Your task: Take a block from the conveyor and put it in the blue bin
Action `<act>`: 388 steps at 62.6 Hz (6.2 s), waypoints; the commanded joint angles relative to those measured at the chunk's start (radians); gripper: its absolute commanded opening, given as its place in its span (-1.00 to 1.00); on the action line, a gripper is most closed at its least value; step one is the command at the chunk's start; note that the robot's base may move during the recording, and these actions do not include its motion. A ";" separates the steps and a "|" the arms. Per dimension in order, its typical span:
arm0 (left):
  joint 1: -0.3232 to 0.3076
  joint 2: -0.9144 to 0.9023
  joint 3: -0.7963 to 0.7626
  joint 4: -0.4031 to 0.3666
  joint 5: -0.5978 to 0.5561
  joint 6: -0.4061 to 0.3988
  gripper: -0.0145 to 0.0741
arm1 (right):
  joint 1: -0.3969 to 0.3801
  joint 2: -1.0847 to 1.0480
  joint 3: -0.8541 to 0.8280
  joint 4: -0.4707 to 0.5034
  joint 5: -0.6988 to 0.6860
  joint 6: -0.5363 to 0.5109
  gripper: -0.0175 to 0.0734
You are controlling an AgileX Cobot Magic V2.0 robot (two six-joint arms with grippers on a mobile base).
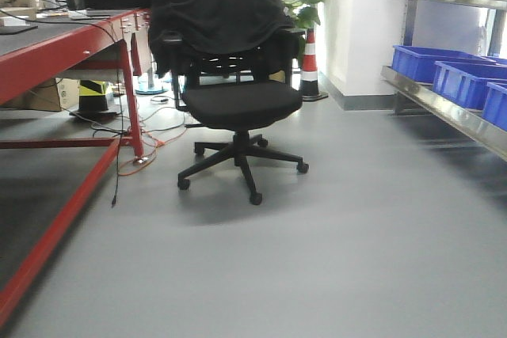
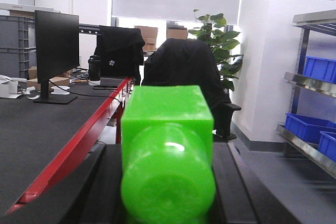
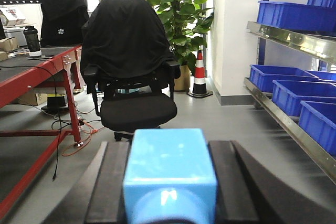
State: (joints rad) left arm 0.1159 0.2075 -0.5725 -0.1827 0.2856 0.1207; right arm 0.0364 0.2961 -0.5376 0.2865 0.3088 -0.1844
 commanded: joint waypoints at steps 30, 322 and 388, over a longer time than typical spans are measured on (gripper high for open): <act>0.001 0.000 0.000 -0.006 -0.020 -0.001 -0.92 | -0.003 -0.003 0.001 0.000 -0.024 -0.004 -0.97; 0.001 0.000 0.000 -0.006 -0.069 -0.001 -0.92 | -0.003 -0.003 0.001 0.002 -0.042 -0.004 -0.97; -0.473 0.812 -0.607 -0.258 0.194 0.316 -0.92 | 0.416 0.732 -0.592 0.008 -0.019 -0.010 -0.97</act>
State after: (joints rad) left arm -0.3013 0.9220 -1.1031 -0.4283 0.4949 0.4282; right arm 0.3999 0.9456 -1.0744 0.2908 0.3218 -0.1891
